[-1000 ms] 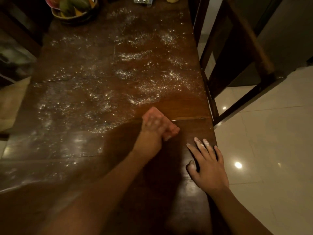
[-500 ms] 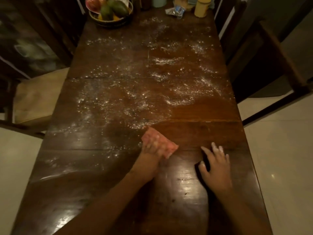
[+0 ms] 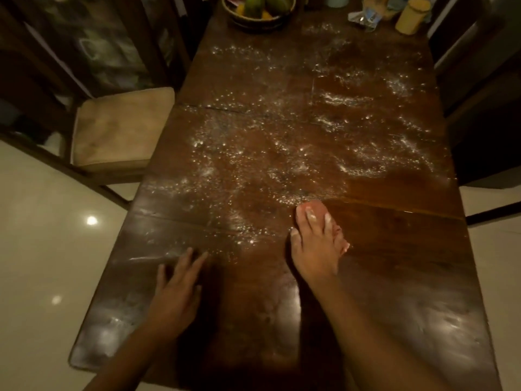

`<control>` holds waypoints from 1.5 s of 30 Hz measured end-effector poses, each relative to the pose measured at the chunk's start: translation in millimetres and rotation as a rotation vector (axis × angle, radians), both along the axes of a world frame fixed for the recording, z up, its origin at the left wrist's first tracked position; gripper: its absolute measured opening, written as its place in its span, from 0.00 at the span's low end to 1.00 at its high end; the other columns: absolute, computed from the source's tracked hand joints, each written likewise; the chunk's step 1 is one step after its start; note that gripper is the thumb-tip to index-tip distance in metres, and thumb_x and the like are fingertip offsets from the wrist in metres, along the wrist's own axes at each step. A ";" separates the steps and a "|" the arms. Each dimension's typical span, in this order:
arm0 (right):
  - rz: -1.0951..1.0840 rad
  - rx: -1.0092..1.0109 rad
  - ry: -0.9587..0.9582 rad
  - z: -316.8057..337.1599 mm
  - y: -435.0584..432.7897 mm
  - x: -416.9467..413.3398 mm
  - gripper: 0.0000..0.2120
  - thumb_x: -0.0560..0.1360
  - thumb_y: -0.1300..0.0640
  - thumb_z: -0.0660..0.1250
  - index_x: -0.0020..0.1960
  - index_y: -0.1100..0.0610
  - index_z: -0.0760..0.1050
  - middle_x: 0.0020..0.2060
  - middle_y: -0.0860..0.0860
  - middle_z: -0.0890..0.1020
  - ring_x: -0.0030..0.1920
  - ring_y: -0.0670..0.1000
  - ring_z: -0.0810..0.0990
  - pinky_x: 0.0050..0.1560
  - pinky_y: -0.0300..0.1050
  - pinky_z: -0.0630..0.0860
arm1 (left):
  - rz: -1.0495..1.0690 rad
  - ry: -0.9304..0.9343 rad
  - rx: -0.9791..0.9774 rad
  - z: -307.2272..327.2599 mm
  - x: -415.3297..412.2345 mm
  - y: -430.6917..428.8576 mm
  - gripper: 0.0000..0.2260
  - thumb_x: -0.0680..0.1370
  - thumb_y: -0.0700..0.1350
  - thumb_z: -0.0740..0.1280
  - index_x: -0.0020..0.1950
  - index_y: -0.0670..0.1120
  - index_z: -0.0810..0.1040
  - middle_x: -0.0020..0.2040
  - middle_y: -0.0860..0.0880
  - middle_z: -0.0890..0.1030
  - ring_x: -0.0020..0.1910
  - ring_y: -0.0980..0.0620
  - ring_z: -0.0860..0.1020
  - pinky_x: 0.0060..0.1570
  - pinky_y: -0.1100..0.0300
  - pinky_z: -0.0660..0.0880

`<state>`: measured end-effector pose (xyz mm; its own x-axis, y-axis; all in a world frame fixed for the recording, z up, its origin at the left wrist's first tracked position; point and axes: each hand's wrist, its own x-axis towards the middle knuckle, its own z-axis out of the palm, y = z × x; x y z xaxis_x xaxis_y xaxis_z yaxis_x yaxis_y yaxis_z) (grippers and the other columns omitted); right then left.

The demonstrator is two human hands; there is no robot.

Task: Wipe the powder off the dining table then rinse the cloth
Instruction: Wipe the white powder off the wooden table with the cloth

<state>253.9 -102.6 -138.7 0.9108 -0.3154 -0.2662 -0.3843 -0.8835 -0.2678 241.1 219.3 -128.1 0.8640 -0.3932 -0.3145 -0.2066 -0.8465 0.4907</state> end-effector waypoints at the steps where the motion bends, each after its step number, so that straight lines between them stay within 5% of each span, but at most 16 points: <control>1: 0.040 0.000 0.007 0.2 19.1 4.5 0.27 0.83 0.41 0.45 0.81 0.41 0.45 0.80 0.43 0.52 0.80 0.60 0.47 0.75 0.67 0.45 | 0.072 0.016 0.003 -1.3 -2.9 16.9 0.28 0.80 0.49 0.54 0.79 0.60 0.48 0.80 0.52 0.48 0.78 0.51 0.54 0.74 0.43 0.41; 5: 0.498 0.057 -0.070 0.0 55.0 -21.7 0.25 0.83 0.42 0.50 0.79 0.41 0.56 0.74 0.43 0.68 0.73 0.55 0.63 0.68 0.63 0.64 | 0.182 0.023 0.034 -6.3 -9.2 72.5 0.25 0.81 0.50 0.55 0.78 0.54 0.54 0.78 0.55 0.51 0.77 0.50 0.56 0.75 0.51 0.49; 8: 0.717 0.015 -0.081 -0.3 19.6 -40.6 0.24 0.83 0.42 0.54 0.78 0.37 0.56 0.71 0.38 0.72 0.69 0.50 0.69 0.64 0.54 0.65 | 0.206 -0.004 0.123 -18.7 -15.2 103.9 0.28 0.79 0.60 0.46 0.78 0.52 0.56 0.79 0.54 0.53 0.78 0.55 0.53 0.76 0.52 0.48; 11: 0.634 -0.036 -0.001 1.8 -8.3 -22.7 0.25 0.83 0.40 0.50 0.78 0.33 0.49 0.76 0.37 0.64 0.76 0.51 0.62 0.73 0.58 0.57 | 0.199 -0.052 0.226 -26.9 -21.5 110.9 0.27 0.81 0.59 0.44 0.80 0.53 0.52 0.80 0.56 0.51 0.78 0.58 0.48 0.77 0.51 0.45; 14: 0.384 -0.048 -0.026 -4.6 26.2 8.0 0.25 0.83 0.42 0.42 0.80 0.37 0.45 0.80 0.39 0.51 0.81 0.50 0.40 0.78 0.60 0.39 | 0.173 -0.112 0.278 -27.6 -23.7 107.2 0.26 0.83 0.55 0.45 0.80 0.52 0.49 0.80 0.54 0.50 0.79 0.57 0.47 0.77 0.49 0.45; 16: 0.369 -0.060 -0.022 -6.1 69.1 18.9 0.26 0.83 0.44 0.42 0.81 0.41 0.46 0.80 0.43 0.50 0.80 0.52 0.38 0.78 0.62 0.39 | 0.169 -0.127 0.270 -29.3 -24.7 108.4 0.25 0.83 0.55 0.46 0.80 0.52 0.49 0.80 0.53 0.51 0.79 0.57 0.46 0.77 0.49 0.45; 20: 0.895 -0.035 -0.047 -10.9 101.5 -11.3 0.25 0.85 0.46 0.48 0.81 0.42 0.48 0.80 0.43 0.54 0.81 0.51 0.46 0.78 0.59 0.43 | 0.236 -0.119 0.155 -28.7 -25.2 112.7 0.26 0.82 0.56 0.48 0.80 0.52 0.54 0.80 0.52 0.53 0.79 0.56 0.49 0.77 0.53 0.44; 23: 1.082 -0.084 -0.026 -10.1 62.9 -23.2 0.30 0.82 0.45 0.57 0.80 0.38 0.48 0.78 0.39 0.59 0.81 0.50 0.51 0.77 0.60 0.46 | 0.496 -0.082 0.104 -20.8 -29.9 116.4 0.23 0.81 0.51 0.55 0.76 0.48 0.62 0.77 0.46 0.62 0.77 0.46 0.57 0.75 0.44 0.55; 27: 0.817 -0.020 0.030 -5.9 40.4 10.4 0.25 0.84 0.43 0.47 0.79 0.34 0.42 0.79 0.37 0.52 0.81 0.48 0.41 0.78 0.54 0.36 | 0.622 -0.097 0.152 -17.6 -38.6 116.3 0.23 0.80 0.50 0.55 0.75 0.47 0.64 0.76 0.46 0.66 0.76 0.45 0.62 0.72 0.42 0.62; 31: 0.550 0.015 -0.019 -9.9 114.4 47.2 0.27 0.83 0.47 0.48 0.80 0.39 0.45 0.79 0.42 0.53 0.81 0.52 0.43 0.79 0.62 0.44 | 0.633 -0.113 0.124 -16.9 -37.4 116.3 0.25 0.78 0.52 0.54 0.75 0.48 0.65 0.75 0.46 0.68 0.74 0.45 0.65 0.69 0.43 0.66; 33: 0.725 0.064 -0.012 -10.4 151.2 42.5 0.28 0.82 0.49 0.49 0.81 0.42 0.48 0.80 0.45 0.57 0.81 0.52 0.46 0.78 0.62 0.47 | 0.644 -0.119 0.112 -16.2 -38.9 115.6 0.26 0.77 0.52 0.54 0.74 0.47 0.65 0.74 0.46 0.68 0.72 0.44 0.67 0.68 0.43 0.67; 36: 1.155 0.120 0.039 -11.2 164.6 14.7 0.27 0.82 0.47 0.51 0.80 0.42 0.52 0.79 0.45 0.61 0.81 0.50 0.49 0.78 0.53 0.39 | 0.639 -0.126 0.114 -15.7 -40.1 114.5 0.26 0.77 0.53 0.54 0.74 0.48 0.66 0.75 0.47 0.67 0.73 0.46 0.65 0.69 0.46 0.64; 39: 1.289 0.006 -0.012 -18.7 128.2 27.2 0.25 0.82 0.44 0.51 0.79 0.37 0.53 0.78 0.39 0.60 0.81 0.48 0.47 0.78 0.55 0.37 | 0.645 -0.127 0.095 -15.8 -38.7 114.9 0.25 0.77 0.52 0.55 0.74 0.48 0.67 0.75 0.48 0.68 0.73 0.47 0.66 0.70 0.47 0.64; 45: 0.674 0.027 -0.090 -13.5 148.8 62.0 0.27 0.80 0.47 0.48 0.79 0.42 0.58 0.78 0.45 0.64 0.80 0.49 0.46 0.78 0.61 0.44 | 0.644 -0.132 0.105 -16.9 -38.4 118.3 0.24 0.77 0.51 0.58 0.73 0.49 0.67 0.74 0.50 0.68 0.72 0.50 0.66 0.69 0.51 0.64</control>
